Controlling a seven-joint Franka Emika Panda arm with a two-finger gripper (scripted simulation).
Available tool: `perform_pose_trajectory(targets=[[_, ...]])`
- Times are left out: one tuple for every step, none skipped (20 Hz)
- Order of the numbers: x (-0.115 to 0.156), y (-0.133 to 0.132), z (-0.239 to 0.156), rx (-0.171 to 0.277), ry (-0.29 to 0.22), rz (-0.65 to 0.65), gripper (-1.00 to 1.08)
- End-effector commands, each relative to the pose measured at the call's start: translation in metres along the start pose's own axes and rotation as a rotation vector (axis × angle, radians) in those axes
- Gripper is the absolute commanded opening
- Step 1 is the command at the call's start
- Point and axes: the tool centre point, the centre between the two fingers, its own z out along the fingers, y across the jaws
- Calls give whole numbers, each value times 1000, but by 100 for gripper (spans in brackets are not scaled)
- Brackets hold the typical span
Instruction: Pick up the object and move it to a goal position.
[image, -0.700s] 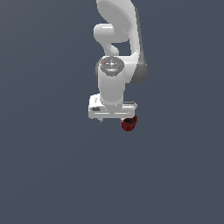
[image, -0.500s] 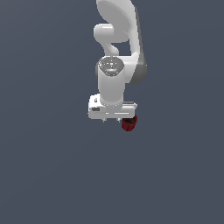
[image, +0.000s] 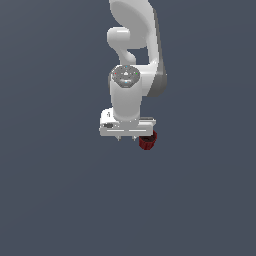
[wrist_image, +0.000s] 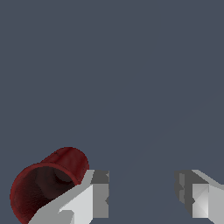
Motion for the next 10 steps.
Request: perform_pose_trajectory(targets=[[0,-1,1,-2,-3,10,28],[0,-2,1,-3,-4,16,28],[0,-3,1,-5,-6,23,28],[0,-3,2,-7,-8,31,28],[0,-4,3,-9,-11,39,28],[0,-5,3,-11,-13,49,28],[0,-6,4,-14,-16,60,28],[0,-7,4,-16,-19,71,28],[0,-9,5,-20,-22,84,28],[0,-10,6,-23,-25,97,28]])
